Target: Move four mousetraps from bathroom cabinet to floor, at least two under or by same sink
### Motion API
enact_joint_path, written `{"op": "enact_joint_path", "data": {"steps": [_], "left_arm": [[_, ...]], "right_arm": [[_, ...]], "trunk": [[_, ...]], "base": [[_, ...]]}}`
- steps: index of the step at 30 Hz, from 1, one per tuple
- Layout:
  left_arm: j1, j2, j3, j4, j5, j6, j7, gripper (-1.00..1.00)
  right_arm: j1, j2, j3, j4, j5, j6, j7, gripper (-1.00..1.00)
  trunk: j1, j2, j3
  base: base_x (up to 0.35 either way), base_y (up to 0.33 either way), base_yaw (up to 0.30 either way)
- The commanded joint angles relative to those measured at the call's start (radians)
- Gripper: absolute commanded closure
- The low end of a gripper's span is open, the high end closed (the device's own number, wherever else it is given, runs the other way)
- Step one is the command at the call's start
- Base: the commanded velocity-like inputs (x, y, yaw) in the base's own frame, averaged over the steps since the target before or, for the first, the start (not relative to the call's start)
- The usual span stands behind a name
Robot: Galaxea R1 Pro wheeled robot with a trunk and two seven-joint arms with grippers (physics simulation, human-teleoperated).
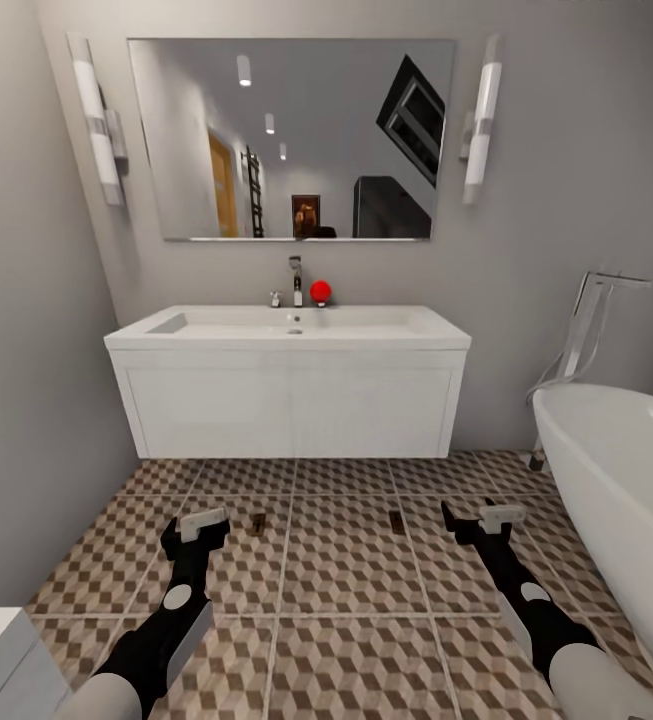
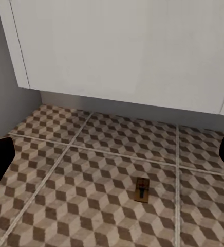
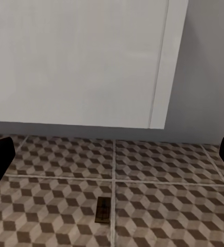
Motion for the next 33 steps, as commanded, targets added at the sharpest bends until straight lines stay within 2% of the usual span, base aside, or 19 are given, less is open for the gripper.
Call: {"op": "enact_joint_path", "data": {"steps": [1,33], "left_arm": [[-0.001,0.001,-0.007,0.001,0.010,-0.005,0.007,-1.00],[-0.001,0.002,-0.006,0.003,0.012,-0.001,-0.005,-1.00]], "right_arm": [[-0.001,0.001,-0.009,0.001,0.010,-0.004,0.004,-1.00],[-0.001,0.001,-0.009,0.009,0.003,0.002,0.006,-1.00]], "trunk": [[-0.004,0.007,0.002],[-0.127,0.231,0.102]], "base": [[0.000,0.000,0.000],[0.000,0.000,0.000]]}}
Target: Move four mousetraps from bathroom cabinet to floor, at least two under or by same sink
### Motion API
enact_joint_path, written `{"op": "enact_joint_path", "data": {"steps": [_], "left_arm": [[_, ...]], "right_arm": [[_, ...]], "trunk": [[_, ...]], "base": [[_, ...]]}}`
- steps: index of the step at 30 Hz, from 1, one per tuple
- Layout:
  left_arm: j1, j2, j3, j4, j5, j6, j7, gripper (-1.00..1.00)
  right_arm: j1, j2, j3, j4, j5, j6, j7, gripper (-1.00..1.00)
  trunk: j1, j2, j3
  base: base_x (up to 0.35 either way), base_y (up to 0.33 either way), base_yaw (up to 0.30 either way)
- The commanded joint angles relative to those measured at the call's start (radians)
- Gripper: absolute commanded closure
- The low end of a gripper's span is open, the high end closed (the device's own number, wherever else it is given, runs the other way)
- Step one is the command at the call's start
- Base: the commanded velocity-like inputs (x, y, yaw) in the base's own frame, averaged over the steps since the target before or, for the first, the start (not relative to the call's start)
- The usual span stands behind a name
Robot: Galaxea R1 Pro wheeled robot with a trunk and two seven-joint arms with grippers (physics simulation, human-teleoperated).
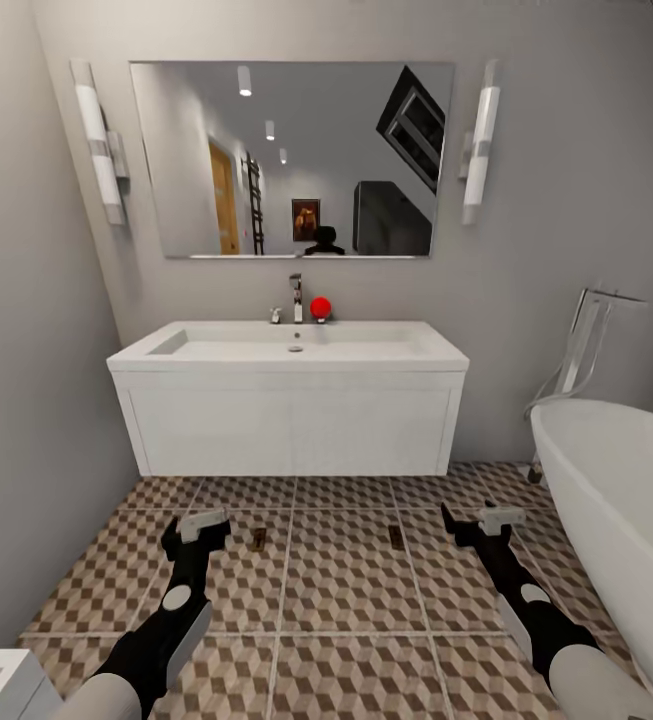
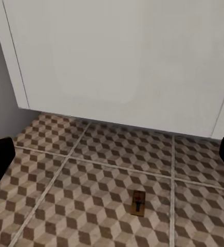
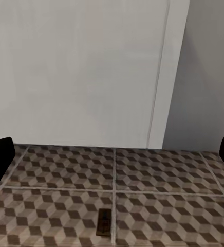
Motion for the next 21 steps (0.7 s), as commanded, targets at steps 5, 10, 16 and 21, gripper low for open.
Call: {"op": "enact_joint_path", "data": {"steps": [5,10,16,21], "left_arm": [[-0.001,0.001,-0.004,0.008,0.010,-0.004,0.004,-1.00],[0.000,0.000,-0.002,0.064,0.012,-0.004,0.002,-1.00],[0.001,-0.015,-0.002,0.181,0.015,-0.004,-0.017,-1.00],[0.001,-0.024,-0.001,0.251,0.013,-0.009,-0.050,-1.00]], "right_arm": [[-0.001,0.001,-0.009,0.041,0.009,-0.003,0.004,-1.00],[0.000,0.002,-0.008,0.119,0.010,-0.005,0.004,-1.00],[0.001,0.002,-0.009,0.202,0.011,-0.009,0.004,-1.00],[0.005,0.001,-0.009,0.232,0.011,-0.010,0.003,-1.00]], "trunk": [[-0.019,0.035,0.015],[-0.019,0.035,0.015],[-0.031,0.056,0.024],[-0.050,0.091,0.040]], "base": [[0.000,0.000,0.000],[0.000,0.000,0.000],[0.000,0.000,0.000],[0.000,0.000,0.000]]}}
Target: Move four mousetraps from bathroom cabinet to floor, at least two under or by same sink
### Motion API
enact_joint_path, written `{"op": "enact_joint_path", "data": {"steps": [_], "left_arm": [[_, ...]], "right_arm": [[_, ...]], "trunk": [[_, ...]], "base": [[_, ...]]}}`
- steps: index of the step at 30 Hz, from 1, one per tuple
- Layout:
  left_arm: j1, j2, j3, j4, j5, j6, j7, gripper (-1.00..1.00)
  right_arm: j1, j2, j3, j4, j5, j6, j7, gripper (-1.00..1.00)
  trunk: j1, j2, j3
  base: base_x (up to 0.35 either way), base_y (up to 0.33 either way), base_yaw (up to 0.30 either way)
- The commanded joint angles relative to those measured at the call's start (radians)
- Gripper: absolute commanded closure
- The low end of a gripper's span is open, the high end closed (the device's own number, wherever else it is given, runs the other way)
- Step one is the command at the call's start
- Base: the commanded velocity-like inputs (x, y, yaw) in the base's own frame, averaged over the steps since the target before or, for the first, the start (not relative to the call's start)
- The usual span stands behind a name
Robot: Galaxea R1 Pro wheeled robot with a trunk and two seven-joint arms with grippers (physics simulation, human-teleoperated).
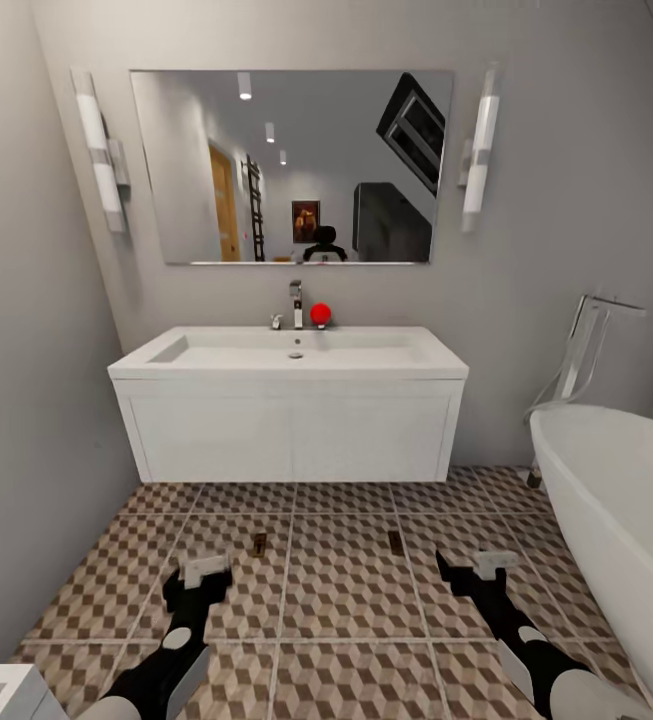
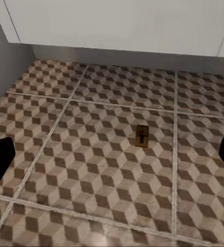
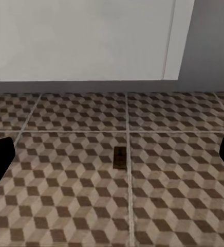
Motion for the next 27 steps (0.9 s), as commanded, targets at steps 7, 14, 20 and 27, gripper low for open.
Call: {"op": "enact_joint_path", "data": {"steps": [7,14,20,27], "left_arm": [[0.000,0.002,-0.009,0.038,0.004,-0.007,-0.026,-1.00],[0.004,-0.007,-0.010,0.096,0.008,-0.029,-0.034,-1.00],[0.005,-0.032,-0.010,0.142,0.008,-0.077,-0.035,-1.00],[0.006,-0.046,-0.009,0.184,0.010,-0.103,-0.034,-1.00]], "right_arm": [[0.002,0.000,-0.008,0.017,0.010,-0.003,0.004,-1.00],[0.002,0.000,-0.009,0.064,0.010,-0.003,0.003,-1.00],[0.006,-0.003,-0.009,0.100,0.010,-0.004,0.002,-1.00],[0.008,-0.018,-0.010,0.131,0.010,-0.007,-0.002,-1.00]], "trunk": [[-0.027,0.049,0.021],[-0.054,0.098,0.043],[-0.077,0.140,0.062],[-0.104,0.189,0.084]], "base": [[0.000,0.000,0.000],[0.000,0.000,0.000],[0.000,0.000,0.000],[0.000,0.000,0.000]]}}
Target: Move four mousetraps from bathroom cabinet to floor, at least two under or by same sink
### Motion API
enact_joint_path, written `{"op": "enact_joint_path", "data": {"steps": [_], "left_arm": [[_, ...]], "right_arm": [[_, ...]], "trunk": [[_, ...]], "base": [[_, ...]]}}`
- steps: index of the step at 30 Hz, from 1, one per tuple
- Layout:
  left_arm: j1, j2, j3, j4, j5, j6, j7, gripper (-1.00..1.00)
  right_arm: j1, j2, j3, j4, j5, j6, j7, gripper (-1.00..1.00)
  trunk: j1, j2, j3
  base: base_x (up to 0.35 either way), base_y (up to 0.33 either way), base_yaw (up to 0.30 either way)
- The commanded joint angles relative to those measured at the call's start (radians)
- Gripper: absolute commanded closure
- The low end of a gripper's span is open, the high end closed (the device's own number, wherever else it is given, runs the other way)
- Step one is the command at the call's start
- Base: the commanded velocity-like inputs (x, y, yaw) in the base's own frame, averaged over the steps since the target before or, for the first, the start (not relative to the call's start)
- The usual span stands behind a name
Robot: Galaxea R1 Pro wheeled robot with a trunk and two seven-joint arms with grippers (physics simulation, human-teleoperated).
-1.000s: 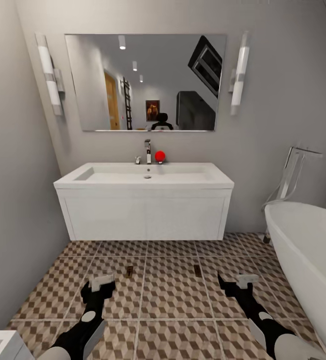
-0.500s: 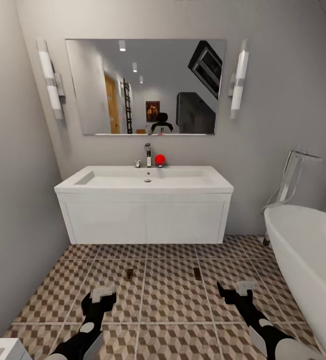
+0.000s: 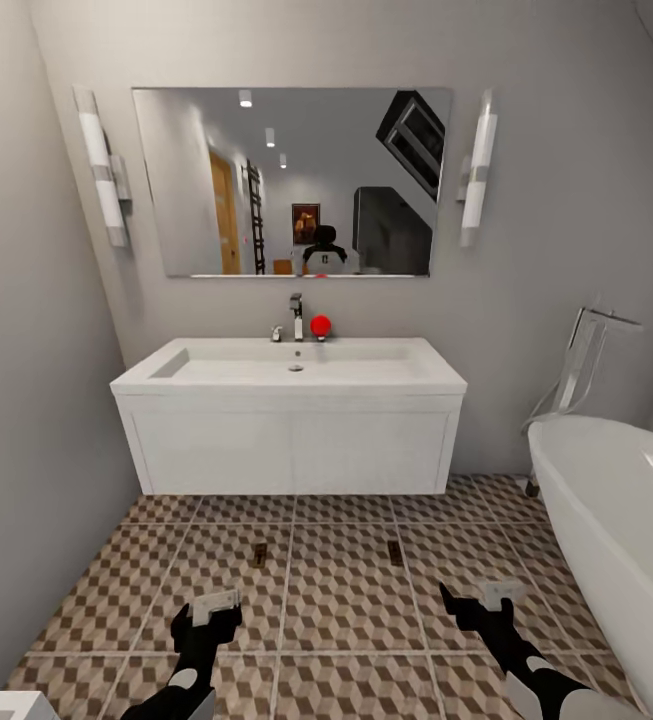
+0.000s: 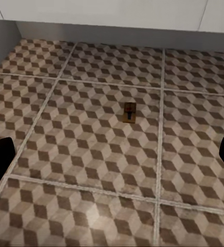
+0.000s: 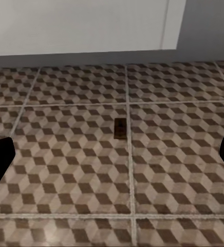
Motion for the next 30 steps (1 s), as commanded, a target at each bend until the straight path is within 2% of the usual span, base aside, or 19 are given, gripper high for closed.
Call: {"op": "enact_joint_path", "data": {"steps": [1,11,19,30], "left_arm": [[-0.001,0.000,-0.009,0.003,0.009,-0.004,0.005,-1.00],[0.000,-0.001,-0.008,0.022,0.007,-0.007,0.007,-1.00],[0.000,-0.004,-0.008,0.032,0.009,-0.007,0.007,-1.00],[0.000,-0.014,-0.007,0.039,0.008,-0.007,0.014,-1.00]], "right_arm": [[-0.001,-0.002,-0.009,0.003,0.010,-0.003,0.001,-1.00],[0.010,-0.013,-0.008,0.053,0.008,-0.002,-0.016,-1.00],[0.019,-0.013,-0.007,0.068,0.009,-0.001,-0.083,-1.00],[0.021,-0.011,-0.007,0.070,0.010,-0.002,-0.095,-1.00]], "trunk": [[-0.004,0.007,0.002],[-0.042,0.077,0.034],[-0.073,0.133,0.059],[-0.115,0.210,0.093]], "base": [[0.000,0.000,0.000],[0.000,0.000,0.000],[0.000,0.000,0.000],[0.000,0.000,0.000]]}}
